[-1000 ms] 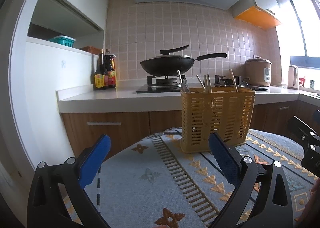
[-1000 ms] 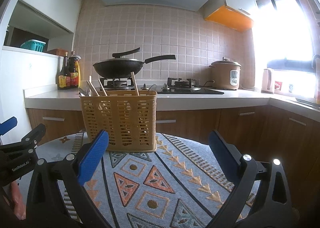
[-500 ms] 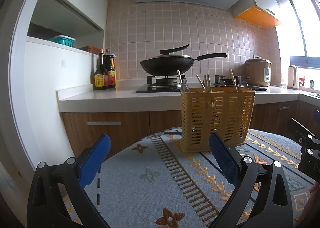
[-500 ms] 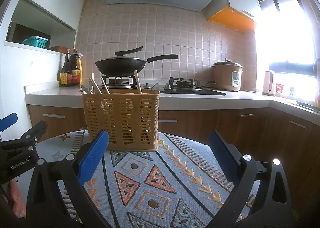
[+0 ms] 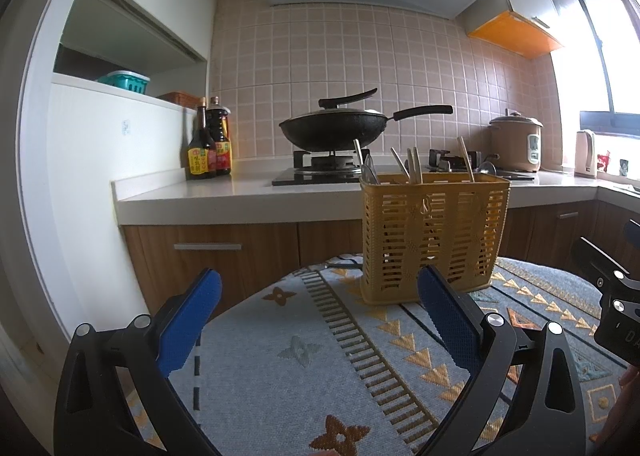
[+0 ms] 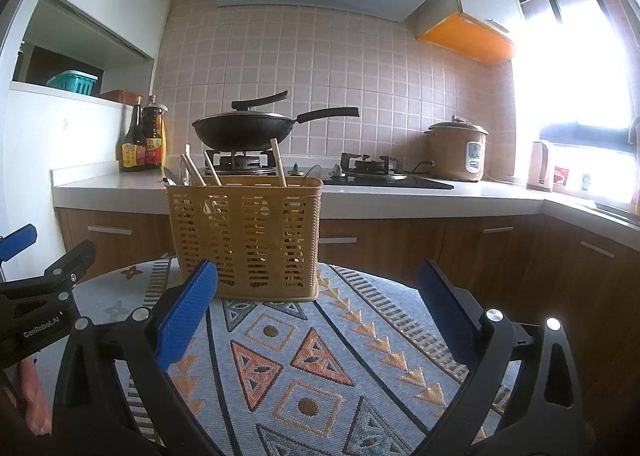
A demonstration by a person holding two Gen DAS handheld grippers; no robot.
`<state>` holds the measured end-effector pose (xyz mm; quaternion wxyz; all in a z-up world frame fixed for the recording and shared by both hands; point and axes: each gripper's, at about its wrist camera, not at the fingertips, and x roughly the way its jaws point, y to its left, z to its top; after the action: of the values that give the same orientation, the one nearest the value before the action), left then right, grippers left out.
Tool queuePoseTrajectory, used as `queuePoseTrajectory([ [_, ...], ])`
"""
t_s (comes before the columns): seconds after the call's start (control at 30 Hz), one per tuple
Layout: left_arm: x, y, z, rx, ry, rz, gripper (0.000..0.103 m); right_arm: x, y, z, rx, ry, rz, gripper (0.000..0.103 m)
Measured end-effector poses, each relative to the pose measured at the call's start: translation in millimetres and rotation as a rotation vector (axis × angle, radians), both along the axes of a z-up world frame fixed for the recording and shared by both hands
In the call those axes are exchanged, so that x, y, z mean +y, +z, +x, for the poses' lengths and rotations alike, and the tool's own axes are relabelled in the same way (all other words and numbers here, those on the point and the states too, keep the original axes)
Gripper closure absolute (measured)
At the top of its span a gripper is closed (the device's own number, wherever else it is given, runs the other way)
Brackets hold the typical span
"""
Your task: Organize utensils
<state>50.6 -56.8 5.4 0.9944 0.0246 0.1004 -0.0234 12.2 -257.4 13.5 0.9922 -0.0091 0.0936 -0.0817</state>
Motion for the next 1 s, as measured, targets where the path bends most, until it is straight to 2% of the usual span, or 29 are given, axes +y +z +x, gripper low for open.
queuePoseTrajectory([
  [1.0,-0.8,-2.4,0.4,0.004,-0.007,0.004,0.008,-1.4,-2.3,3.9,0.015,0.002,0.007,0.008],
])
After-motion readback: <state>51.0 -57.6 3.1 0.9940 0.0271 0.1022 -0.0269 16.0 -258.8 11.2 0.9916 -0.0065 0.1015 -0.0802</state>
